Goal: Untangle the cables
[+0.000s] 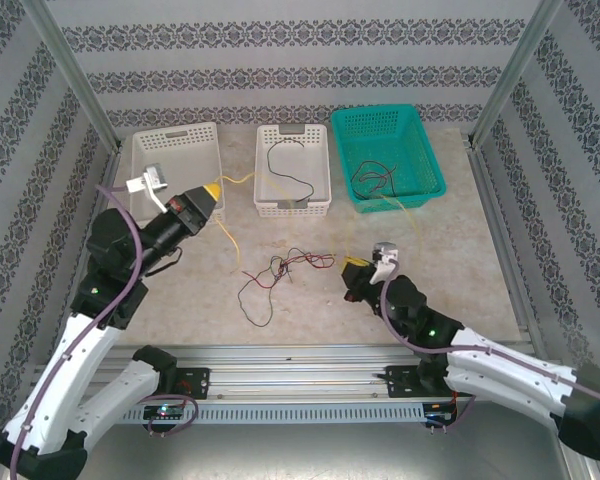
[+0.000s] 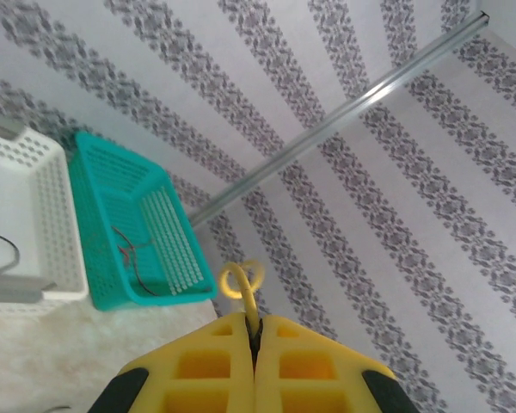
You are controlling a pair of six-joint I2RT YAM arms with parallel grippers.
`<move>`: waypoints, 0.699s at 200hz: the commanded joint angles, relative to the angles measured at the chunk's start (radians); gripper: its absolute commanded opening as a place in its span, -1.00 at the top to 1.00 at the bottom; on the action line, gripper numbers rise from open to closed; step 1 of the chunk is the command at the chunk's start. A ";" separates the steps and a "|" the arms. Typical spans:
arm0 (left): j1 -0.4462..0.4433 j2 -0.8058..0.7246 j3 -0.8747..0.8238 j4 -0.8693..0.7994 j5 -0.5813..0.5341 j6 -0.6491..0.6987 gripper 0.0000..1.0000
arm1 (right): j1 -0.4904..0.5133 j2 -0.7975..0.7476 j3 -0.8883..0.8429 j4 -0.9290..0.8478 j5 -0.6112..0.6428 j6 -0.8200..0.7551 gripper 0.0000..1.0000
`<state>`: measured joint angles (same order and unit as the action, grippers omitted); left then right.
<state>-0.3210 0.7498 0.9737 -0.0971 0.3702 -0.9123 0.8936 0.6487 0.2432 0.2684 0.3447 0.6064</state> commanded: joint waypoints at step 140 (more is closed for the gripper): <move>0.170 0.212 0.231 -0.255 -0.467 0.538 1.00 | -0.078 -0.199 0.094 -0.298 -0.182 0.014 1.00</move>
<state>-0.1986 0.8913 1.2007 -0.4030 -0.0299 -0.4610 0.8200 0.4221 0.2882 -0.0235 0.2417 0.6479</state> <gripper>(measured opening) 0.048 0.043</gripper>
